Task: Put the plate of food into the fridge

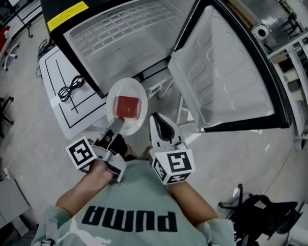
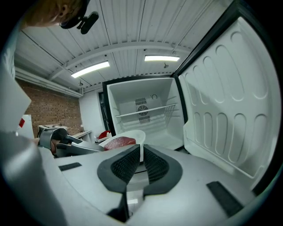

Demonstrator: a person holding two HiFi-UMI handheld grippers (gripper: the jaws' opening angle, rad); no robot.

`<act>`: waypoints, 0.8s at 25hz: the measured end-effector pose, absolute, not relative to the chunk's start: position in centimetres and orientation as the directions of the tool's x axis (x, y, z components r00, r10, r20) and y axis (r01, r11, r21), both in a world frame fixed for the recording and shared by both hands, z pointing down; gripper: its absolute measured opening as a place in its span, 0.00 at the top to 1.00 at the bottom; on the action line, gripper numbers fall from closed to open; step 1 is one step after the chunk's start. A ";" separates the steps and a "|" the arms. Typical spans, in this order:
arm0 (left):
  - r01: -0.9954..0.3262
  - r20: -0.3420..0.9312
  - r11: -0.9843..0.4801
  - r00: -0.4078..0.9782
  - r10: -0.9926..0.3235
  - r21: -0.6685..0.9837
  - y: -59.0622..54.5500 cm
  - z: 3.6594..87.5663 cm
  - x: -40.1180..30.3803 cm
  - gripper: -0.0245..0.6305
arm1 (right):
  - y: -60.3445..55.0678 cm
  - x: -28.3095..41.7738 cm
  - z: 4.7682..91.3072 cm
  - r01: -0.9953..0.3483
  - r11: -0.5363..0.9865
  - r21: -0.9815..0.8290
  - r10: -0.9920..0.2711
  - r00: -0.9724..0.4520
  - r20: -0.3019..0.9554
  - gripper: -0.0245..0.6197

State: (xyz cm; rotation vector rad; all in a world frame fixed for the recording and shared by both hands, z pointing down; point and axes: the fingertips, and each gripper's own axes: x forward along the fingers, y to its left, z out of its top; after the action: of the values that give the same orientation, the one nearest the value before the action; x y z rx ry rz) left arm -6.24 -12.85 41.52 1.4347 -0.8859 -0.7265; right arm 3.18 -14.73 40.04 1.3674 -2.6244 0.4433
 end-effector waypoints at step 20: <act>-0.065 0.046 0.017 0.474 -0.879 0.998 -18.3 43.6 -9.2 0.91 | -19.6 -0.3 41.8 -0.817 0.533 -0.221 -0.749 -0.577 0.326 0.95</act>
State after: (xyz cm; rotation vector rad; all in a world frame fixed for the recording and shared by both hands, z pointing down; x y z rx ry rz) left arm -9.20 -18.31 43.59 1.4220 -0.8918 -0.7859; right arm -0.32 -19.60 41.82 1.3331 -2.5787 0.5235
